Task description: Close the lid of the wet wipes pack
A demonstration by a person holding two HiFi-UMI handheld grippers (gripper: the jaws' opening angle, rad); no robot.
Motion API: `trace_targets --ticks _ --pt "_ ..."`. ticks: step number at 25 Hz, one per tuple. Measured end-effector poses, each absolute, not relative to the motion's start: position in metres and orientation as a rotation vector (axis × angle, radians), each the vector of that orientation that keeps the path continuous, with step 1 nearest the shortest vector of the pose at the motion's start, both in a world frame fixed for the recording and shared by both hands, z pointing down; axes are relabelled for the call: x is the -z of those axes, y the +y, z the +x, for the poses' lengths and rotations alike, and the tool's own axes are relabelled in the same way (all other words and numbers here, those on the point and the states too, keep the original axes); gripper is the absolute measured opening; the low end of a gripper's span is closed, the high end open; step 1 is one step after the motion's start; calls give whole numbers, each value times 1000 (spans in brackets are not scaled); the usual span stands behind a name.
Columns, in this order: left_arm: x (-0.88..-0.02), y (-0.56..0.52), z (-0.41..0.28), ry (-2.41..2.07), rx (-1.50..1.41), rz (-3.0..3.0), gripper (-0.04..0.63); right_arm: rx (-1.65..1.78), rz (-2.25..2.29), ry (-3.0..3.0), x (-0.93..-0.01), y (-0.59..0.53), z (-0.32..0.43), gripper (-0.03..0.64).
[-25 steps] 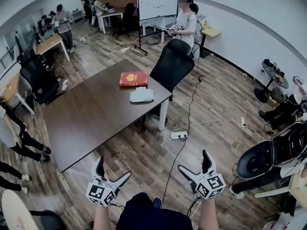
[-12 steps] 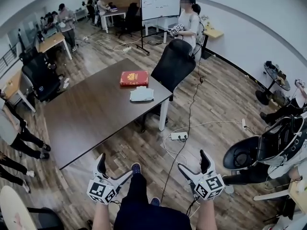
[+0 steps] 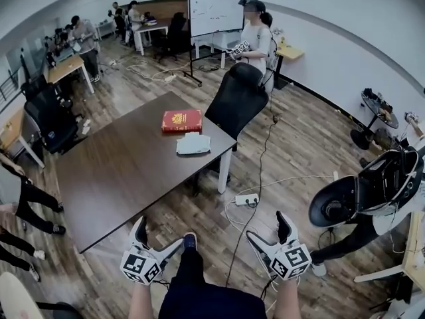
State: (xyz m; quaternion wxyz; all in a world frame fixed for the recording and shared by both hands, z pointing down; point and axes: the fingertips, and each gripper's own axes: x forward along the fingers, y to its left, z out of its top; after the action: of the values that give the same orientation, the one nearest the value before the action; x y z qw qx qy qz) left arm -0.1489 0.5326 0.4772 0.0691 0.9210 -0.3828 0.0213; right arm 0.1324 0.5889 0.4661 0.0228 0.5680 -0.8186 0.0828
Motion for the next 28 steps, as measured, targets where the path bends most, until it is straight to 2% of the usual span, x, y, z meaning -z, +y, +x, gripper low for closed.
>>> trace_targets --ticks 16,28 --pt "-484 426 -136 -1097 -105 2774 600 -286 1763 -2520 -464 485 136 512" --pt "-470 309 -145 -1078 -131 2771 600 -342 1738 -2510 -455 368 121 512"
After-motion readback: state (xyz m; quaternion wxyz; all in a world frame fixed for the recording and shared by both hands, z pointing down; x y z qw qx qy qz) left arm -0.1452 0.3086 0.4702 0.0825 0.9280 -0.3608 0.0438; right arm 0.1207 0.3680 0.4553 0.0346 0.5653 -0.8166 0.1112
